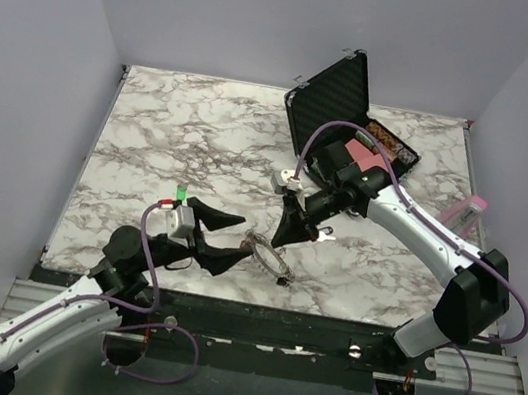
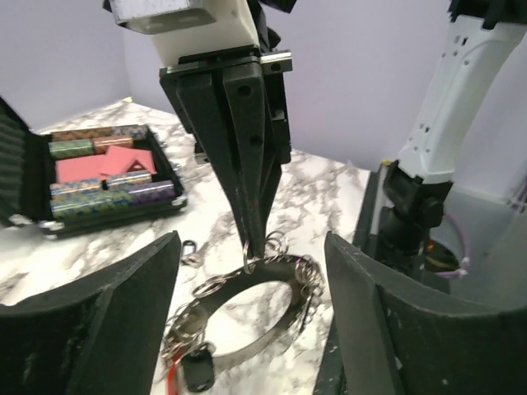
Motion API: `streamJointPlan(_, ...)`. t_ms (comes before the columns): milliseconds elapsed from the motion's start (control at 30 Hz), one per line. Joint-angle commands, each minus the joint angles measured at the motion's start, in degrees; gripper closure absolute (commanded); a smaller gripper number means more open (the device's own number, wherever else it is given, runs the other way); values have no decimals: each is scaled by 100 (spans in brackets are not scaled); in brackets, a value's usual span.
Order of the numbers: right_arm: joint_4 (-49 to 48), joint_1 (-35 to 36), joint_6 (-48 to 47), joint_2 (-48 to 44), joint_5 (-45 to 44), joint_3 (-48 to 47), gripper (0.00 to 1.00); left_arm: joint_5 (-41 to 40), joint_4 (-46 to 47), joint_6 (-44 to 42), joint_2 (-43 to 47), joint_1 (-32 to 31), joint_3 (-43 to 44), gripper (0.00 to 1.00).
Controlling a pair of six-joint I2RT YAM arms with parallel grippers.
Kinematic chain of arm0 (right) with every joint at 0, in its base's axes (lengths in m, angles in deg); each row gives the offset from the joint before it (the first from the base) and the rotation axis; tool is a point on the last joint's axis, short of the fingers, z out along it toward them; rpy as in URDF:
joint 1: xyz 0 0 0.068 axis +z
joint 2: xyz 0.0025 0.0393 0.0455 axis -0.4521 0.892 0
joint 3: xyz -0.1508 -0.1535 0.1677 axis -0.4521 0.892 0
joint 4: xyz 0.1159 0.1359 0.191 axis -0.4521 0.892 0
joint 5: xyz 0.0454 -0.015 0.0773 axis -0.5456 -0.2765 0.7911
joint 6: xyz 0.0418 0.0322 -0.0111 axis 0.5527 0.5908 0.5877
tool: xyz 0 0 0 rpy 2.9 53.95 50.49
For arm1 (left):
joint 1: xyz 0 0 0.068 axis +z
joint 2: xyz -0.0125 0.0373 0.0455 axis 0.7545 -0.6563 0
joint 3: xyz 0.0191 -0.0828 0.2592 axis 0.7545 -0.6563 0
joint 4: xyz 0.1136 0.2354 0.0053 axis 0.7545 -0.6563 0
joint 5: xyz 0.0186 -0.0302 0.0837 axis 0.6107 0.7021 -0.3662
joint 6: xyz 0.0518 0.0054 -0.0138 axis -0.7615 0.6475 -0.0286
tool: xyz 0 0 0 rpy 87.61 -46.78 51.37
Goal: Put the keys on the keyring
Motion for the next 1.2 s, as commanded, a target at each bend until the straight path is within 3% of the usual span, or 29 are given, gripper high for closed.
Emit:
streamJointPlan(0, 269, 0, -78, 18, -443, -259, 97, -353, -1485, -517, 396, 18, 238, 18)
streamJointPlan(233, 331, 0, 1, 106, -857, -329, 97, -82, -1767, -226, -999, 18, 966, 23)
streamJointPlan(333, 322, 0, 18, 150, -831, -303, 97, 121, -1487, -296, -1483, 0, 1082, 27)
streamJointPlan(533, 322, 0, 27, 159, -796, -294, 96, 183, -1143, -560, -1888, -26, 1196, 36)
streamJointPlan(800, 304, 0, 97, 185, -743, -285, 96, 622, -564, -797, -2275, -52, 1099, 40)
streamJointPlan(1000, 304, 0, 106, 194, -690, -276, 96, 807, -545, -1184, -2556, -70, 1231, 53)
streamJointPlan(1167, 304, 0, 106, 203, -681, -285, 96, 1044, -870, -1290, -2846, -70, 1503, 78)
